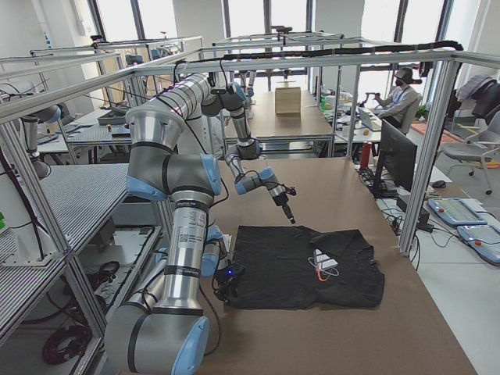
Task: Fold clothes
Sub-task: 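Move both grippers to the hem corners nearest the robot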
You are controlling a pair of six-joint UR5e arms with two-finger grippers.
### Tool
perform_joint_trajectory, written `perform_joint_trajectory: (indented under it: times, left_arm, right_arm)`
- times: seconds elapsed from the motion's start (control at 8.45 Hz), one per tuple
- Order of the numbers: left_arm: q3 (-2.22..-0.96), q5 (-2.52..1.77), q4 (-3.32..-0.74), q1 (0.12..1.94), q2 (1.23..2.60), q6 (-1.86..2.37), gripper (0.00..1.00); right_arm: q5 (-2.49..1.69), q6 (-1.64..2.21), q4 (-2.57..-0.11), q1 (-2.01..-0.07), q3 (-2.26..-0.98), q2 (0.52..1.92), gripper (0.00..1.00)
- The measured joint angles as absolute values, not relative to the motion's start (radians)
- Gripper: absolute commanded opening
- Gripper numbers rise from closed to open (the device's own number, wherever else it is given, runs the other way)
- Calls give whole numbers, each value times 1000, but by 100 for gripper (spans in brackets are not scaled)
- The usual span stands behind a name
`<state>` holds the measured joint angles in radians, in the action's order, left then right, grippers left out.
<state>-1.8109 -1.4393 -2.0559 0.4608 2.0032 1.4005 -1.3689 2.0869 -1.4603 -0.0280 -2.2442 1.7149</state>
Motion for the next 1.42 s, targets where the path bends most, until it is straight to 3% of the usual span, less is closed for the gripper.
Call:
perform_joint_trajectory:
  times: [0.35, 0.71, 1.42]
  left_arm:
    - [-1815, -1433, -2038, 458, 2012, 1401, 100]
    - [-1817, -1433, -2036, 457, 2012, 1401, 100]
    - [-1817, -1434, -2036, 457, 2007, 1402, 100]
  right_arm:
    - [-1375, 2094, -1460, 11, -2244, 1728, 51]
    - [-1373, 2130, -1459, 40, -2243, 1730, 25]
    - [-1369, 2129, -1457, 38, -2242, 1735, 0]
